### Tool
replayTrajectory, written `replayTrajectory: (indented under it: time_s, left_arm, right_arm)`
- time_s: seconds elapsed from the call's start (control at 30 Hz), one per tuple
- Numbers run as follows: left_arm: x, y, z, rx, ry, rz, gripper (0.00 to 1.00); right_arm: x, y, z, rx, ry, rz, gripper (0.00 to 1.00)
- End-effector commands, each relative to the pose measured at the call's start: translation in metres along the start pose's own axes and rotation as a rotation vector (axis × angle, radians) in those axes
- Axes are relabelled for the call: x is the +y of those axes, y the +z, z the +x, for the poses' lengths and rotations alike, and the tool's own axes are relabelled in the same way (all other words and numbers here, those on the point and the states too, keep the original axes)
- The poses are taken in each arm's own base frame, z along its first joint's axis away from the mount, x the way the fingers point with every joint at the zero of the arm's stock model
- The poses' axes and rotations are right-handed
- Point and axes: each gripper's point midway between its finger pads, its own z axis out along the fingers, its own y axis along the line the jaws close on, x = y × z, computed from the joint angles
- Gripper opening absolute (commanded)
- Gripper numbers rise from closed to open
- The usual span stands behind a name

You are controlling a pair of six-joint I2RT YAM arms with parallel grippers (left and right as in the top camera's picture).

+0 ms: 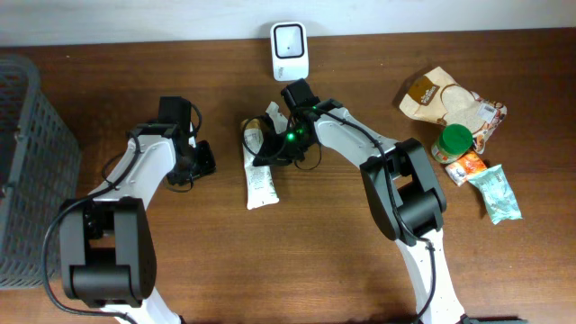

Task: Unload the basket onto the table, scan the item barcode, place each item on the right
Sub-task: 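Lift the white tube with the right gripper under the scanner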

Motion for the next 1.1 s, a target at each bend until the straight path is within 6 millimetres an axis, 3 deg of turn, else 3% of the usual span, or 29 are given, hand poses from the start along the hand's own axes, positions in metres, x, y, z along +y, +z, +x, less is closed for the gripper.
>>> replayTrajectory:
  time_s: [0.0,0.07,0.1,0.17,0.2,0.27,0.37,0.4,0.5,0.6,0.7,0.77,0.93,1.0,1.07]
  left_arm:
    - [0.0,0.004,0.002,0.01,0.012,0.003,0.42]
    - [0.004,0.004,0.0,-0.002,0.012,-0.022,0.49]
    - [0.007,0.004,-0.001,-0.009,0.012,-0.037,0.56]
    - [0.007,0.004,-0.001,-0.009,0.012,-0.039,0.91]
    - [0.007,0.004,-0.001,-0.011,0.012,-0.04,0.99]
    - [0.008,0.004,-0.002,-0.013,0.012,-0.045,0.99]
    - [0.008,0.004,-0.002,-0.013,0.012,-0.045,0.99]
    - [0.008,0.004,-0.002,-0.012,0.012,-0.045,0.99]
    - [0.008,0.004,-0.002,-0.012,0.012,-0.045,0.99]
    - [0.008,0.004,-0.002,-0.012,0.013,-0.045,0.99]
    - [0.008,0.004,-0.002,-0.012,0.012,-0.045,0.99]
    - [0.007,0.004,-0.003,-0.016,0.009,-0.043,0.99]
    - [0.007,0.004,-0.002,-0.016,0.009,-0.043,0.99]
    - [0.007,0.004,-0.003,-0.016,0.008,-0.043,0.99]
    - [0.007,0.004,-0.002,-0.016,0.009,-0.043,0.99]
  right_arm:
    - [-0.04,0.027,0.018,0.053,0.051,0.112,0.04]
    - [-0.036,0.026,0.023,0.075,0.07,0.085,0.04]
    - [-0.026,0.02,0.023,0.089,0.07,-0.001,0.04]
    - [-0.002,-0.002,0.017,0.081,-0.01,-0.178,0.04]
    - [0.006,-0.016,0.014,0.068,-0.036,-0.226,0.04]
    - [0.031,-0.069,0.011,0.008,-0.164,-0.28,0.05]
    - [0.052,-0.118,0.013,-0.053,-0.244,-0.273,0.04]
    - [0.062,-0.143,0.014,-0.09,-0.281,-0.278,0.04]
    - [0.08,-0.193,0.017,-0.177,-0.339,-0.267,0.04]
    - [0.104,-0.251,0.03,-0.282,-0.398,-0.25,0.04]
    - [0.122,-0.295,0.045,-0.364,-0.424,-0.254,0.04]
    - [0.13,-0.312,0.055,-0.393,-0.422,-0.261,0.04]
    - [0.135,-0.315,0.062,-0.38,-0.354,-0.268,0.04]
    - [0.128,-0.325,0.05,-0.417,-0.278,-0.114,0.04]
    - [0.14,-0.347,0.042,-0.485,-0.32,0.075,0.04]
